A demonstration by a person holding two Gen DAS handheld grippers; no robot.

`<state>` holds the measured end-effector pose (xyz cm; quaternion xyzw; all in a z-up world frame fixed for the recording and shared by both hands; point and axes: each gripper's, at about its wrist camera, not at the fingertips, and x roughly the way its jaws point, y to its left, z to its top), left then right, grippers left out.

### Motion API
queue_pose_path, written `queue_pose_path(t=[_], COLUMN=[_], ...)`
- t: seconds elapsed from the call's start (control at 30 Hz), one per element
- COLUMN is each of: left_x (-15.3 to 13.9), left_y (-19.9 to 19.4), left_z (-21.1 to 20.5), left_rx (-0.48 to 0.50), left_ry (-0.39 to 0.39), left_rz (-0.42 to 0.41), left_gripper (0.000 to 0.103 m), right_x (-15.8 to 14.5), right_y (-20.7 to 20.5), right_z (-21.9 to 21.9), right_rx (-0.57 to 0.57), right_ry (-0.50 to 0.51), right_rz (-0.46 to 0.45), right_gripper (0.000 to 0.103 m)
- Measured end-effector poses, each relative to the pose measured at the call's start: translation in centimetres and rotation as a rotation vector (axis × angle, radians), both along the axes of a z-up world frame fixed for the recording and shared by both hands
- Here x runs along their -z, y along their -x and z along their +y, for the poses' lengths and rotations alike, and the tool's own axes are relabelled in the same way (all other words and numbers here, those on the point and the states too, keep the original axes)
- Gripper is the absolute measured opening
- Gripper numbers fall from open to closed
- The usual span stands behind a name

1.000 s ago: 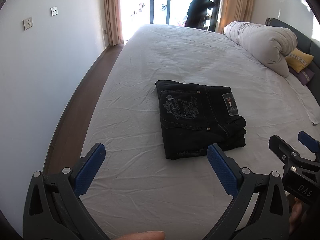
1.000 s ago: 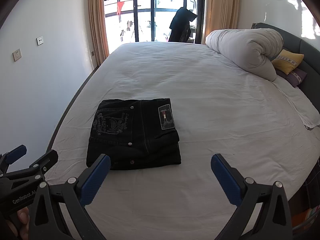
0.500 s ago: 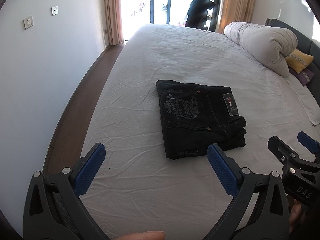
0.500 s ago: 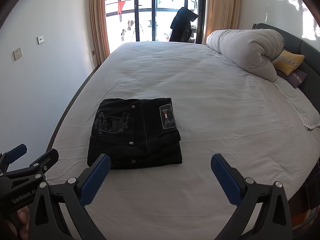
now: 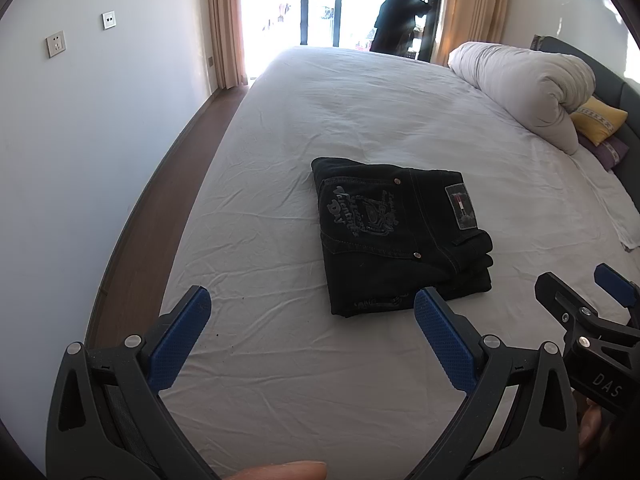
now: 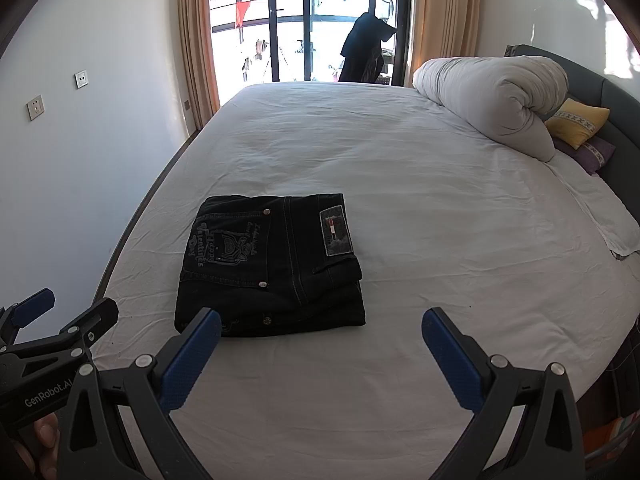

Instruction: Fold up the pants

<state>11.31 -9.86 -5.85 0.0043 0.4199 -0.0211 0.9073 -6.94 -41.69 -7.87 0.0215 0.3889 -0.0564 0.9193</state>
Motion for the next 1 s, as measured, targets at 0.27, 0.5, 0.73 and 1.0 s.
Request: queue_pose_path(t=[0.27, 0.5, 0.73, 1.0], left_x=[0.08, 0.16, 0.29, 0.46], left_y=[0.07, 0.09, -0.03, -0.22], left_z=[-0.01, 0.02, 0.07, 0.51], left_rx=[-0.001, -0.004, -0.003, -0.003], left_ry=[0.004, 0.006, 0.01, 0.017], left_rz=[0.004, 0.012, 0.019, 0.018], left_gripper=[0.103, 0.103, 0.103, 0.103], right_x=[0.03, 0.04, -0.05, 0.1], right_y=[0.08, 0.13, 0.05, 0.45], right_z=[0.03, 0.06, -0.07, 0.19], right_rx=[-0.001, -0.001, -0.002, 0.004], right_ry=[0.0, -0.001, 0.0, -0.004], right_rz=[0.001, 0.001, 0.002, 0.007], right_gripper=[0.103, 0.103, 0.103, 0.103])
